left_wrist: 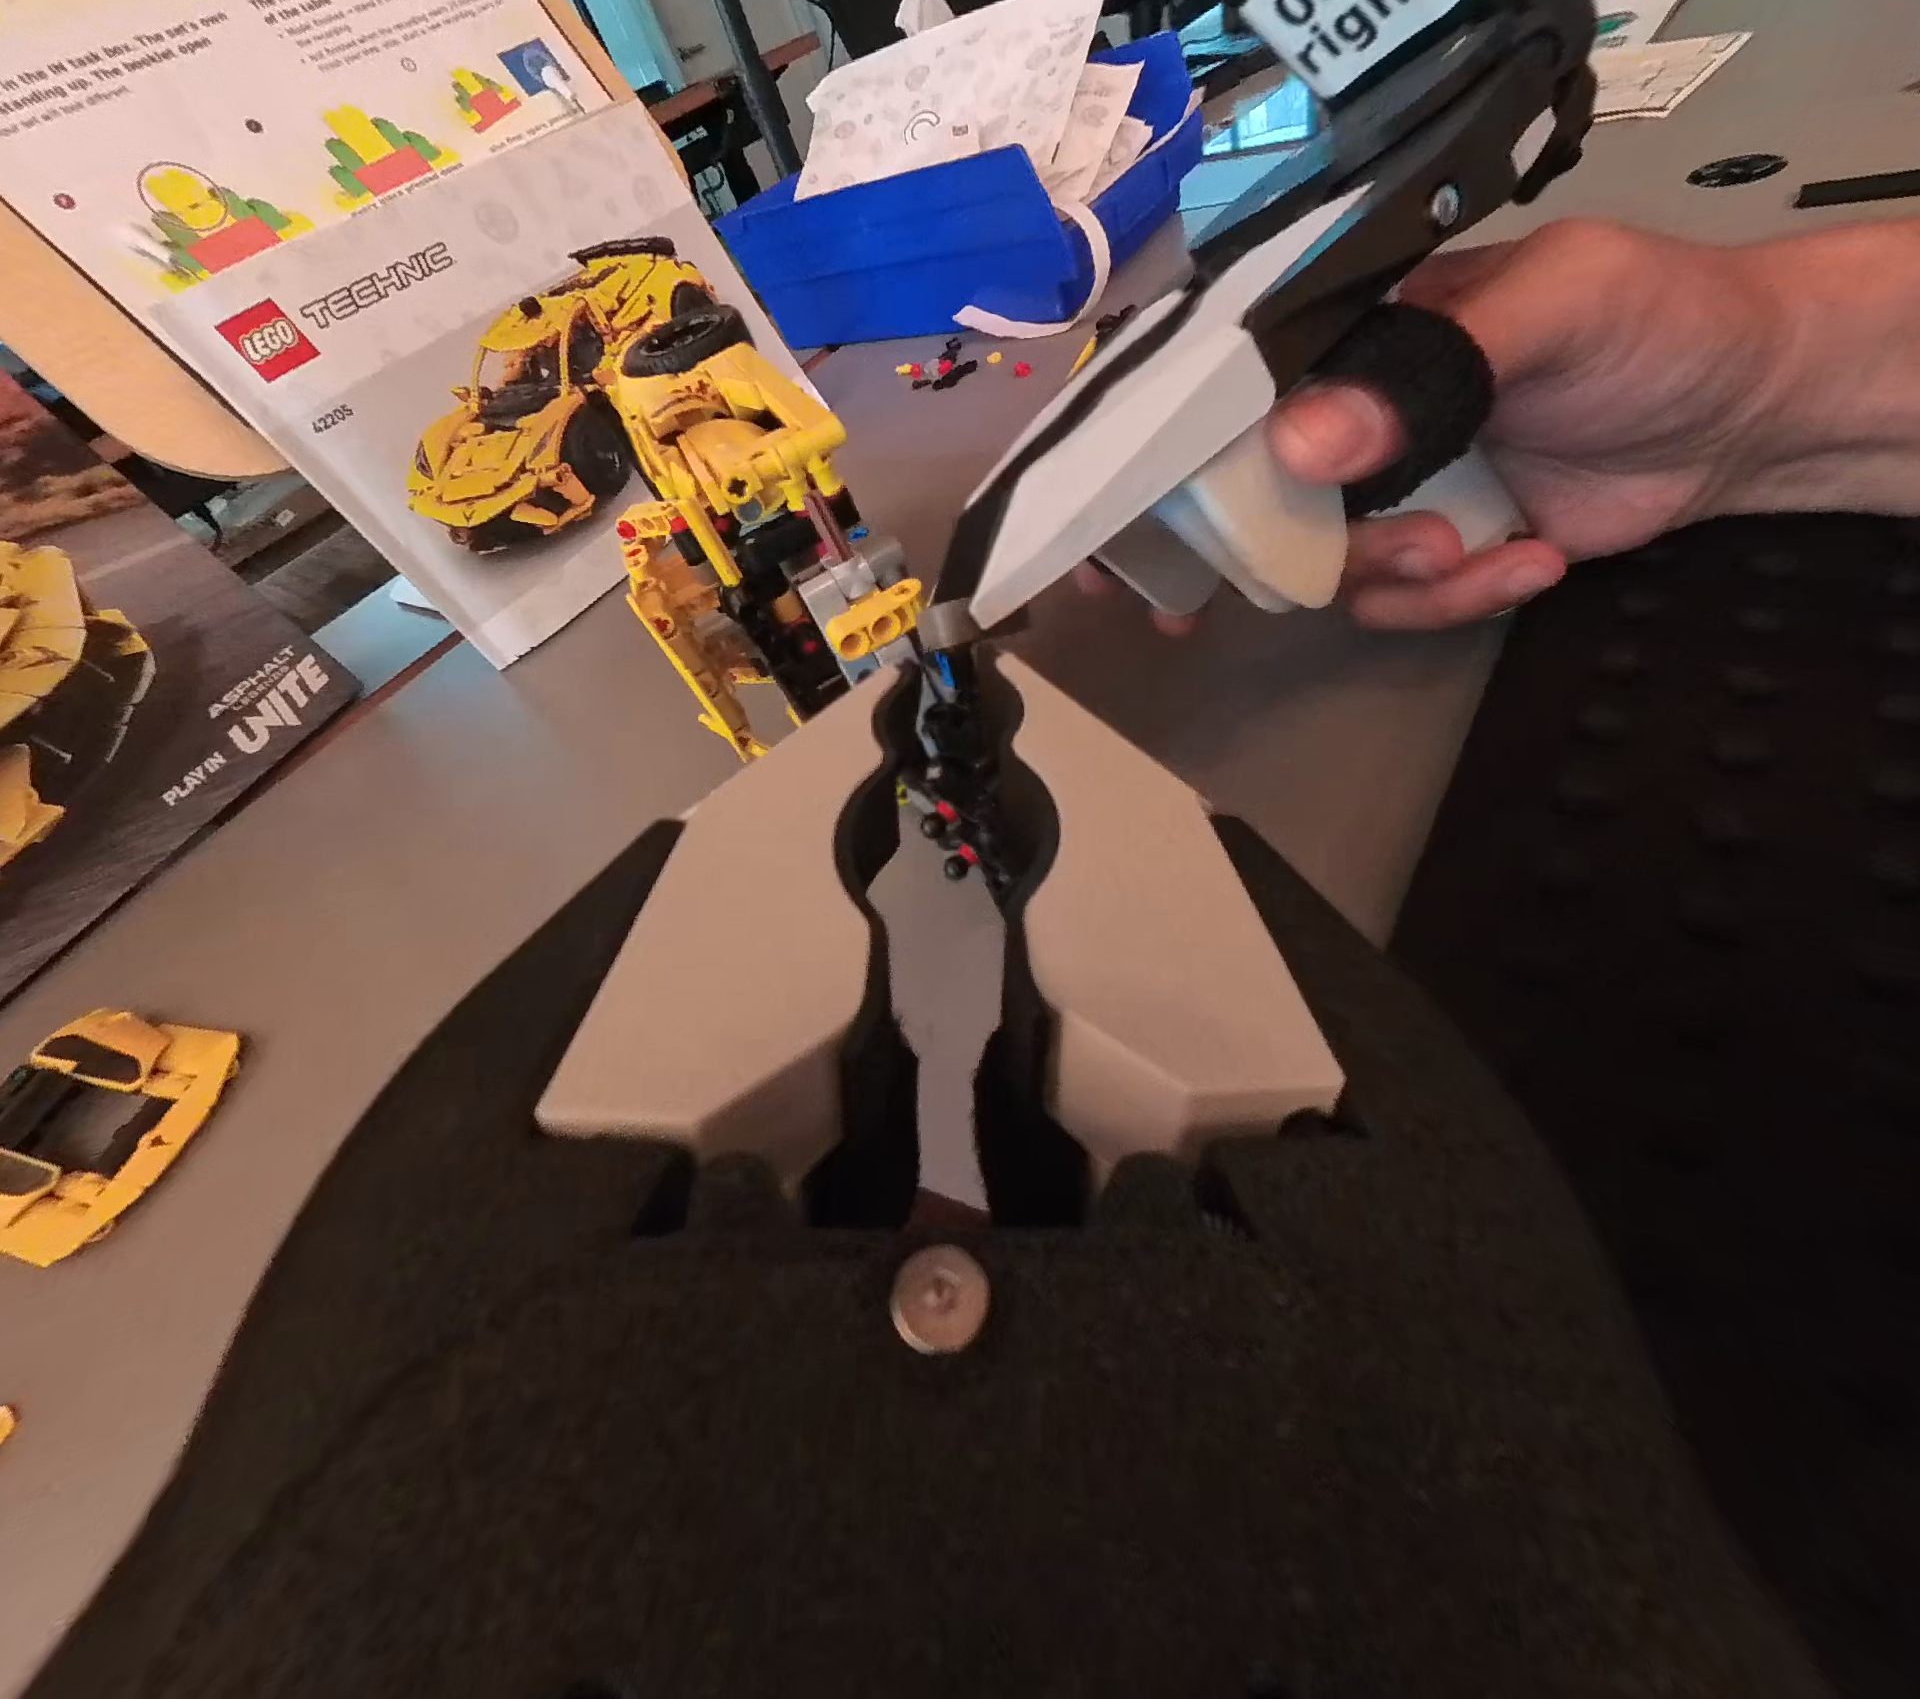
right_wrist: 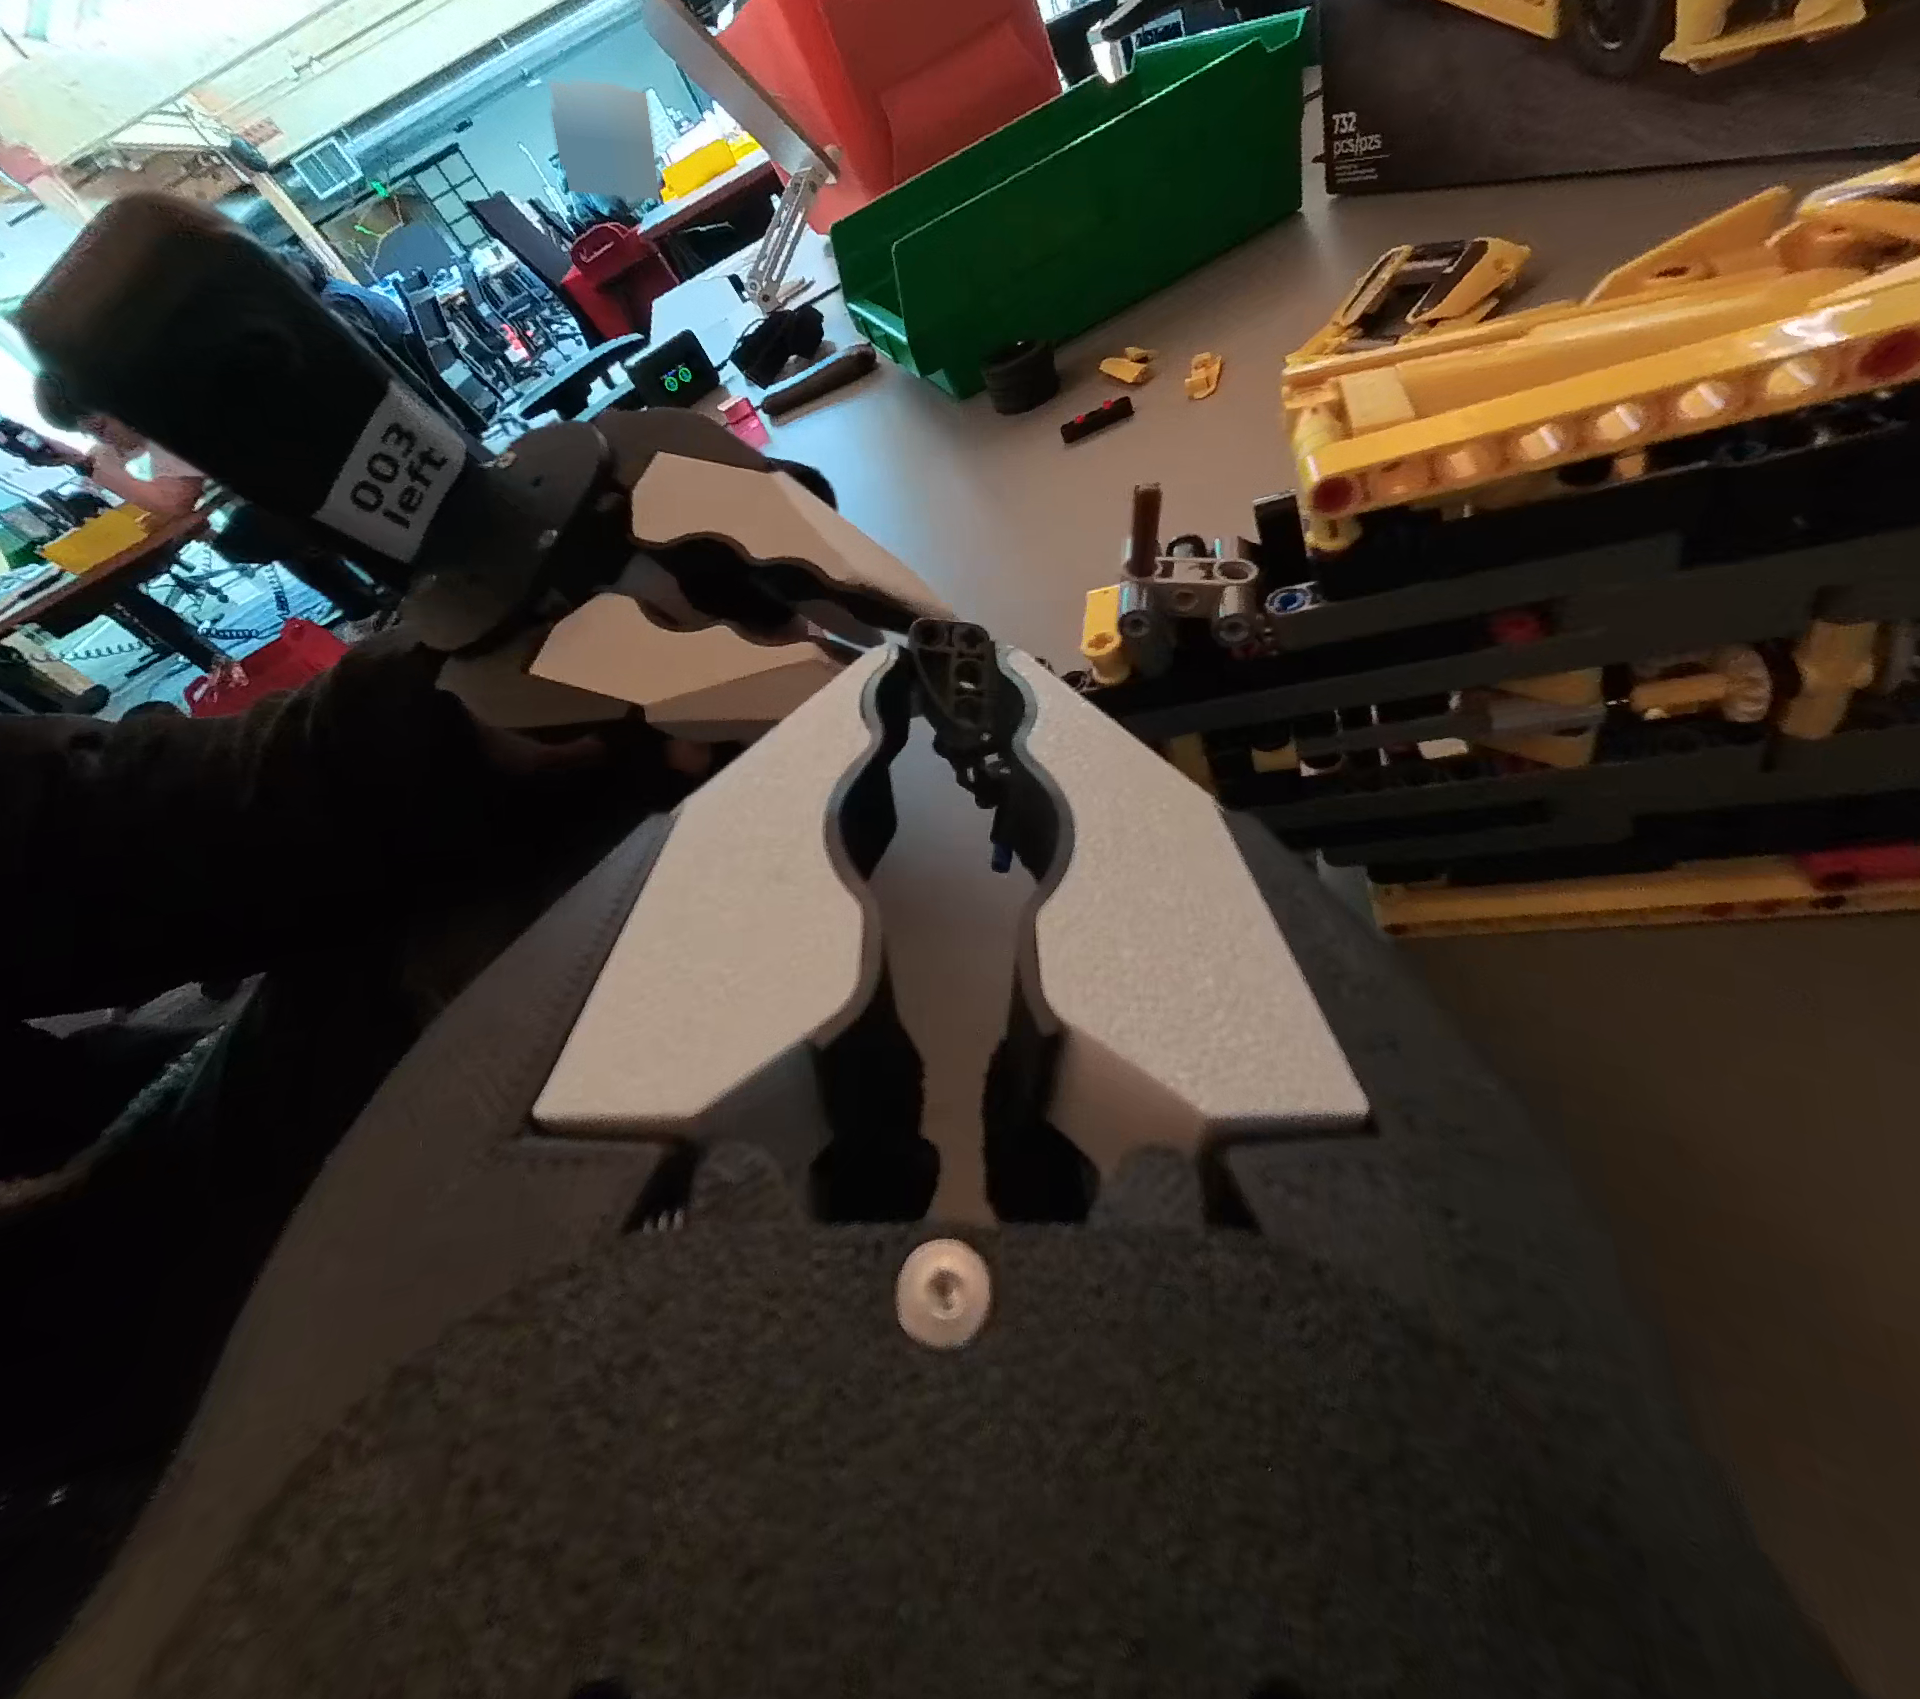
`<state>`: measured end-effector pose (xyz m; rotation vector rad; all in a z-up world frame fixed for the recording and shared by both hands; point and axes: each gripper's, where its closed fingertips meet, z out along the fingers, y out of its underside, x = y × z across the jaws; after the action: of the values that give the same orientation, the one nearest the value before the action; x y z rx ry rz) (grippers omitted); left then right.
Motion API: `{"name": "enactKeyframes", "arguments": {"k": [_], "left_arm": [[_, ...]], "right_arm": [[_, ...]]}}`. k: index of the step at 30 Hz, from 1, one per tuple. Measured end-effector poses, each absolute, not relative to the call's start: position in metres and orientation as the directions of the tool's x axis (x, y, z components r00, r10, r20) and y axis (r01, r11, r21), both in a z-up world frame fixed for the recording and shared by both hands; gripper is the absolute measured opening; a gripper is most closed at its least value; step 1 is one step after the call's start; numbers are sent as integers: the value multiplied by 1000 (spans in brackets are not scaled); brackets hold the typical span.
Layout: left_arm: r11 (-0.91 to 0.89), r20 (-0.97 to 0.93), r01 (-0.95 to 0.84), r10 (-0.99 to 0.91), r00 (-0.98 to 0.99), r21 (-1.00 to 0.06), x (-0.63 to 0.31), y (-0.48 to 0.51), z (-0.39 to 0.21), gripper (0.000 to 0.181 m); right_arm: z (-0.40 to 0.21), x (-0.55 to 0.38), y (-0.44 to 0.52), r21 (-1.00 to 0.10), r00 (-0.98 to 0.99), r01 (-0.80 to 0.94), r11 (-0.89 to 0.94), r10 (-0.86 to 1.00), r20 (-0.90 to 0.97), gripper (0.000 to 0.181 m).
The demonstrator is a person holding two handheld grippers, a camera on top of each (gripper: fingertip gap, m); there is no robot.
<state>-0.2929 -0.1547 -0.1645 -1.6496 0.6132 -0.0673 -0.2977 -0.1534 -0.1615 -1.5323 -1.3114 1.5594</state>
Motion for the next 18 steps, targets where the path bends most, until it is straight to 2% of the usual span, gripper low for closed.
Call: {"name": "enactKeyframes", "arguments": {"k": [7, 9, 10, 11, 18], "left_arm": [[-5, -373, -407, -394, 840, -913, -293, -155, -162, 3], [-10, -409, -444, -371, 834, -896, -295, -154, -163, 3], [-12, -423, -458, -363, 830, -889, -295, -153, -163, 3], [-3, -425, -458, -367, 827, -889, -294, -154, -162, 3], [46, -479, -498, -363, 799, -866, -284, -158, -158, 3]], "right_arm": [[-158, -300, -155, -923, -172, 200, -328, 916, -363, 15], [-159, -301, -160, -928, -185, 204, -311, 919, -348, 29], [-160, -302, -160, -924, -183, 216, -315, 917, -355, 28], [-160, -300, -155, -924, -165, 214, -316, 921, -353, 14], [-150, -298, -159, -899, -225, 183, -398, 873, -433, 15]]}}
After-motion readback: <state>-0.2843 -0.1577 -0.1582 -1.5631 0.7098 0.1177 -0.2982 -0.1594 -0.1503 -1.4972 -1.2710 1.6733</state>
